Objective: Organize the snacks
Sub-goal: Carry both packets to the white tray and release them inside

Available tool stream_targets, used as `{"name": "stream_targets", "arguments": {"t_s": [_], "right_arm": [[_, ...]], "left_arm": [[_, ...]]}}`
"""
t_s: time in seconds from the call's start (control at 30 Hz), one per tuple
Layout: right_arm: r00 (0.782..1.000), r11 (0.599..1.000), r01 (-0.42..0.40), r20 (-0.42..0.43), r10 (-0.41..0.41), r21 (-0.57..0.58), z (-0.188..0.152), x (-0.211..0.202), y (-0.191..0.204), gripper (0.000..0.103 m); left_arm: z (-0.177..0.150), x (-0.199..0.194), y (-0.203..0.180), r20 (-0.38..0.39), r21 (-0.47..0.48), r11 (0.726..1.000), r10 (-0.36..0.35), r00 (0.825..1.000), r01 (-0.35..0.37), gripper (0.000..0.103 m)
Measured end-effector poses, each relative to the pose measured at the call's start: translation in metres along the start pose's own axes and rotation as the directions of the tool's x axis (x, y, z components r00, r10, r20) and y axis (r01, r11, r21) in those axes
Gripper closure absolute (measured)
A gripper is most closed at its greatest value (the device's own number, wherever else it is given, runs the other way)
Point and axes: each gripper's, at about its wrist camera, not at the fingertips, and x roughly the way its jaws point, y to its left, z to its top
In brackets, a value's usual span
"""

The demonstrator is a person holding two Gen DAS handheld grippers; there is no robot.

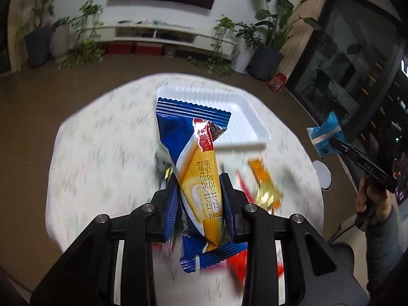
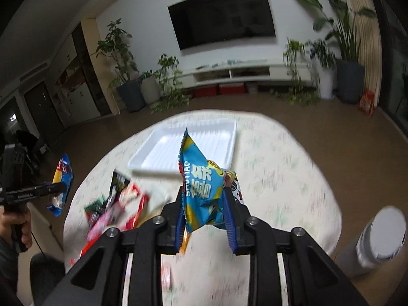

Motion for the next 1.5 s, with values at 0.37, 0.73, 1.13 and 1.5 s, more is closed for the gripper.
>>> {"name": "stream_targets", "arguments": {"t_s": [0.37, 0.73, 1.13, 1.5], "right_arm": [[0.989, 0.953, 0.122, -0.053, -0.141, -0.276, 0.080, 0.139, 0.047, 0.075], [0.948, 0.889, 0.183, -0.164, -0.272, -0.419, 0.062, 0.230, 0.044, 0.075], [0.936, 0.874, 0.170, -0.203, -0.288, -0.454, 0.032, 0.228, 0.051, 0.074], [0.934, 0.884, 0.183, -0.206, -0.293, -0.430, 0.032, 0.229, 0.047, 0.051]], "left_arm": [[0.107, 0.138, 0.000, -0.106, -0.014, 1.000, -0.013, 0.994, 0.011, 0.074], [0.093, 0.226, 0.019, -0.232, -0.017, 0.999, 0.025, 0.972, -0.029, 0.074], [0.074, 0.251, 0.020, -0.273, 0.007, 0.999, 0.049, 0.961, -0.050, 0.074], [0.076, 0.240, 0.018, -0.240, 0.007, 0.997, 0.079, 0.967, -0.080, 0.045]]}}
